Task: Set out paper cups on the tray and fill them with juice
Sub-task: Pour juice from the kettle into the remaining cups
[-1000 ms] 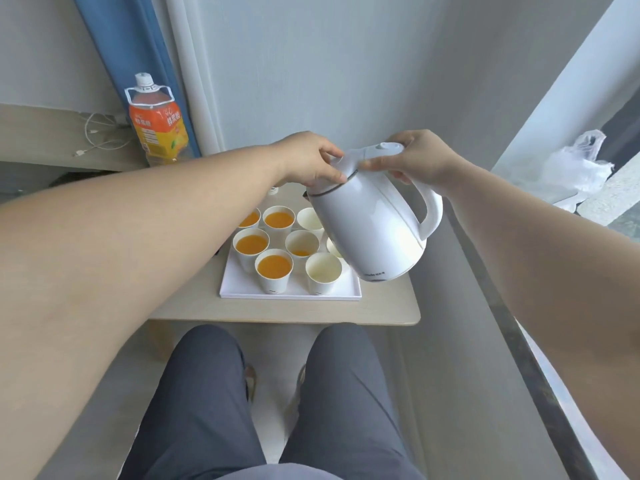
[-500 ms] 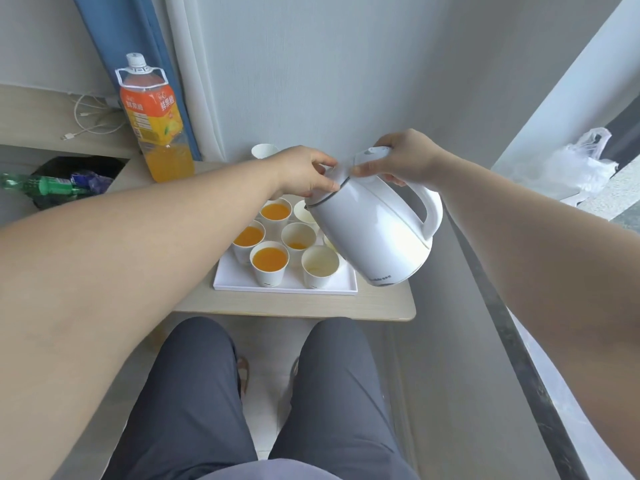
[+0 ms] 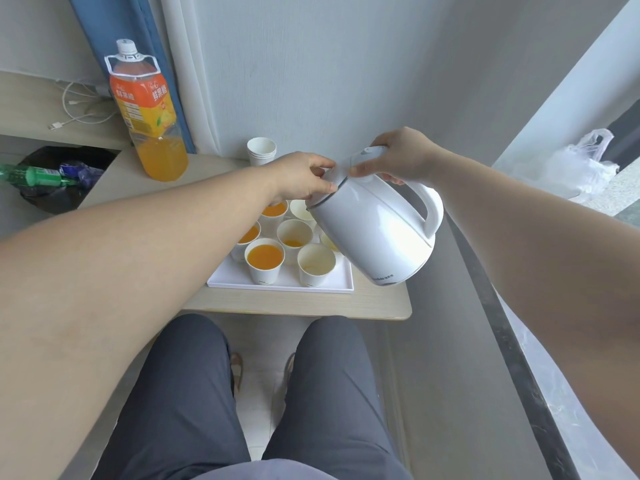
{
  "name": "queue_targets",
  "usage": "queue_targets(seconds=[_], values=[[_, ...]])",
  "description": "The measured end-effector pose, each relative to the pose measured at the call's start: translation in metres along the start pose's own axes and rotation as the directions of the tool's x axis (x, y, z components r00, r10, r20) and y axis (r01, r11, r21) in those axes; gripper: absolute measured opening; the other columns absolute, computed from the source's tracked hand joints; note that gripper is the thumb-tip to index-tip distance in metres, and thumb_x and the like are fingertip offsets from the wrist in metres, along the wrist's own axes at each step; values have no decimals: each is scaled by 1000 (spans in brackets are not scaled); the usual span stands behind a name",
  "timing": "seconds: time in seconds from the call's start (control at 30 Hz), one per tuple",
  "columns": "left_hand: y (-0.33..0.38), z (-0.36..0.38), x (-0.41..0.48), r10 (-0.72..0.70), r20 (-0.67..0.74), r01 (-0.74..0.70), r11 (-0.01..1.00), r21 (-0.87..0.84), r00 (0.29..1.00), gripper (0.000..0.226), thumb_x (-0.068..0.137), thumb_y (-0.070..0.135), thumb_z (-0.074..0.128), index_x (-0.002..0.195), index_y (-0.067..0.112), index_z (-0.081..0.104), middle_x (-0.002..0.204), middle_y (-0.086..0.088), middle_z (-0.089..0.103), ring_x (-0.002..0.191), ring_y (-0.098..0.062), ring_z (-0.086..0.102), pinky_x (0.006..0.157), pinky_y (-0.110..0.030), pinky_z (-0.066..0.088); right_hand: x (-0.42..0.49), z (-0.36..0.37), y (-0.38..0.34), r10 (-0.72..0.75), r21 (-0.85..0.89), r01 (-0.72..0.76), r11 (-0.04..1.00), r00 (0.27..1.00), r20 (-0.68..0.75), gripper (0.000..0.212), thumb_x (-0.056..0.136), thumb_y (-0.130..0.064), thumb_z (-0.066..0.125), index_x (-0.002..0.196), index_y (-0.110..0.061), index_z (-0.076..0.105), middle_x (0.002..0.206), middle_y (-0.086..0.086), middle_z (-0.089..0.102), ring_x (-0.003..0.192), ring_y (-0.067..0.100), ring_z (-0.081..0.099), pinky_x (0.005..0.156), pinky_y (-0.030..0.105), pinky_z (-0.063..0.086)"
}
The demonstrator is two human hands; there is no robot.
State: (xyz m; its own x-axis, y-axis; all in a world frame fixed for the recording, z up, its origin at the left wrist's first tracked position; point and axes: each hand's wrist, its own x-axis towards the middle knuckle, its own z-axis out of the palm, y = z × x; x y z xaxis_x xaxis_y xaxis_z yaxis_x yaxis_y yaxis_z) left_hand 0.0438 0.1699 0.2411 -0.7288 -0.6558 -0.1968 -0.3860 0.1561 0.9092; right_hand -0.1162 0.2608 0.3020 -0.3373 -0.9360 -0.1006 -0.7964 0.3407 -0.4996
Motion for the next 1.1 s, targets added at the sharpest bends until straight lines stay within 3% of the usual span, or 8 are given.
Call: queue_targets(seconds=[0.2,0.67,1.1], values=[[-2,-1,1,2,-4,-2,1000,-3,1000,57,90,10,63,142,13,42,140,-10,48,123,-19,50,96,-27,45,4,0,-3,-4,-29,4,1000,1000,3,38,69,-43,80,66,-17,52,51,-1,49,46,17,43,53,27,37],[-6,-4,4,-5,3,5,999,-42,1000,56,90,10,62,142,14,42,141,-8,49,126,-20,49,104,-34,44,3,-1,-11,2,-76,-3,997,1000,-11,42,70,-44,78,59,-18,47,38,-9,45,45,15,42,49,26,35],[-7,-6,7,0,20,1,999,-34,1000,55,91,12,61,142,16,43,141,-7,49,127,-19,49,104,-34,44,2,-4,-17,-6,-105,4,994,1000,-15,43,69,-44,78,60,-17,46,51,-1,50,44,17,42,50,26,36]])
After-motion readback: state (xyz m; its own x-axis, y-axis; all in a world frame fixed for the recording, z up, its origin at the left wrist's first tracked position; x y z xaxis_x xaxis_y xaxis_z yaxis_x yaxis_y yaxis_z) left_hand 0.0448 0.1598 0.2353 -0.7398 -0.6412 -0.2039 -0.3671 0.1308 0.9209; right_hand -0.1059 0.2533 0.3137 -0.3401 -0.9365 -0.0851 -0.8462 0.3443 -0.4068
